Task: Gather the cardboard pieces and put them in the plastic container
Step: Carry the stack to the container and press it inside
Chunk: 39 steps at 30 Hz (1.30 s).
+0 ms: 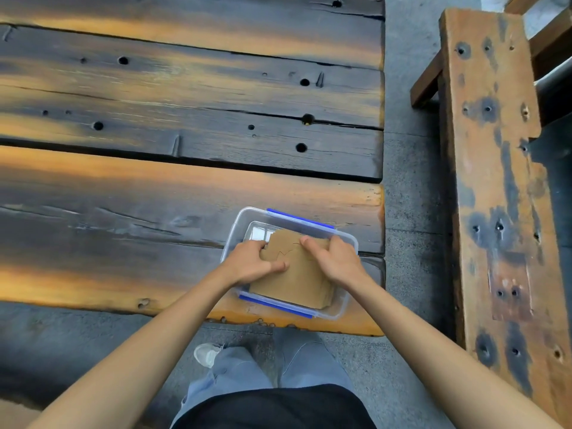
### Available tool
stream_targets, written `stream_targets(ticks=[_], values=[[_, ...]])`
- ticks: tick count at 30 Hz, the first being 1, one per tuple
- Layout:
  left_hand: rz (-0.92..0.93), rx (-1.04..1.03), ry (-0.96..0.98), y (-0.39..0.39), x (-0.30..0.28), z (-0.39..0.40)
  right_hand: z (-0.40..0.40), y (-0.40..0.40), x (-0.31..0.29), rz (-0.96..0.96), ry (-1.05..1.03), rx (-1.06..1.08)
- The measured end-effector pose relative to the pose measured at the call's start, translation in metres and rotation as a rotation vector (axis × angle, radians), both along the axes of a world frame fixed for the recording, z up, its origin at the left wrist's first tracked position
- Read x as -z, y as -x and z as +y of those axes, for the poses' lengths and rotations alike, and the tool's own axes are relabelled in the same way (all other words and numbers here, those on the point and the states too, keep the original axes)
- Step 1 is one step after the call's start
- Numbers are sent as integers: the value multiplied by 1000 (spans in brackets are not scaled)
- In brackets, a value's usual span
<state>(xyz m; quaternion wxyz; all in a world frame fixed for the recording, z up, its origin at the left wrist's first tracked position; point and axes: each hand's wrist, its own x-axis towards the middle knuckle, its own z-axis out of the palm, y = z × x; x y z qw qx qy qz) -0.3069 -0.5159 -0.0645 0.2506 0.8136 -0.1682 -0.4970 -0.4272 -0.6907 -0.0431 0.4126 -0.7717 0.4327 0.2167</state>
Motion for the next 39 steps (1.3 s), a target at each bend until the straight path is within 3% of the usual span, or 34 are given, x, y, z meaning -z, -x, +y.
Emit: stream_targets(ticks=[6,12,16,21,26,33,39], values=[[60,-95,3,-12,-1,9,-3,-20,-2,-9,109,-269],[51,-3,3,-19,-9,-1,8,-19,-19,-78,503,-580],[83,65,-51,-25,-11,-7,10,-37,-21,-197,361,-743],[120,99,-49,-23,-10,-7,2,-55,-4,-13,111,-781],[149,68,-11,-20,-6,-6,-10,-55,7,-4,-15,-780],[105,168,-31,-14,-1,-11,-16,-57,9,-33,-93,-861],[88,275,-128,-16,0,-17,-14,-68,10,56,-29,-1018]])
